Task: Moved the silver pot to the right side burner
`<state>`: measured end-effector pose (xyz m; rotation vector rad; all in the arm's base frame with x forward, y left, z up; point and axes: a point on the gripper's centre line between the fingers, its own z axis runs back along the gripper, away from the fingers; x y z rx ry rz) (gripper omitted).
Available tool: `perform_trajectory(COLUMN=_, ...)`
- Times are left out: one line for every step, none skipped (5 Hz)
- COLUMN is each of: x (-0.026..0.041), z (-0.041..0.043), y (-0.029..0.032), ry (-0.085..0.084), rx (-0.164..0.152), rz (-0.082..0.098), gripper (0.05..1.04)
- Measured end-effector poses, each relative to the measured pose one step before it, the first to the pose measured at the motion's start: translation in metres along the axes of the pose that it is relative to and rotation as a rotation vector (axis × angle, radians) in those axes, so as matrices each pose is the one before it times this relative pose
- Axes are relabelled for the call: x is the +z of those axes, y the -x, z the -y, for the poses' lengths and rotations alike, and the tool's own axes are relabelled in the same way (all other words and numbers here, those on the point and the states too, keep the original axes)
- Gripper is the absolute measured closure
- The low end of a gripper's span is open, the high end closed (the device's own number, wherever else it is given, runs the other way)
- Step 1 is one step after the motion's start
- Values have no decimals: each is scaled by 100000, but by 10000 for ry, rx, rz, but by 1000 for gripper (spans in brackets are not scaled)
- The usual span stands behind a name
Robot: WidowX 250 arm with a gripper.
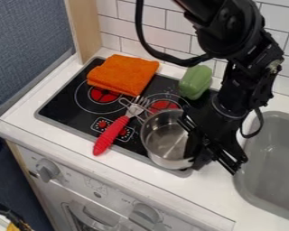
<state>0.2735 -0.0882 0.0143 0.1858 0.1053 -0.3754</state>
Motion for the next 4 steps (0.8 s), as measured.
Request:
perform_trajectory(x=1023, z=568, y=-198, ry=466, rx=-247, rz=640, gripper=516)
perform_trajectory(x=2046, z=556, y=631, ry=520, rx=57, rz=963, gripper=214)
perform_trajectory(x=2101, z=-1283, y=968, ry=158, rx=992, rz=776, gripper=67)
perform_trajectory(x=-956, z=-621, y=291, ry=-348, rx=506, rz=-613, gripper=73)
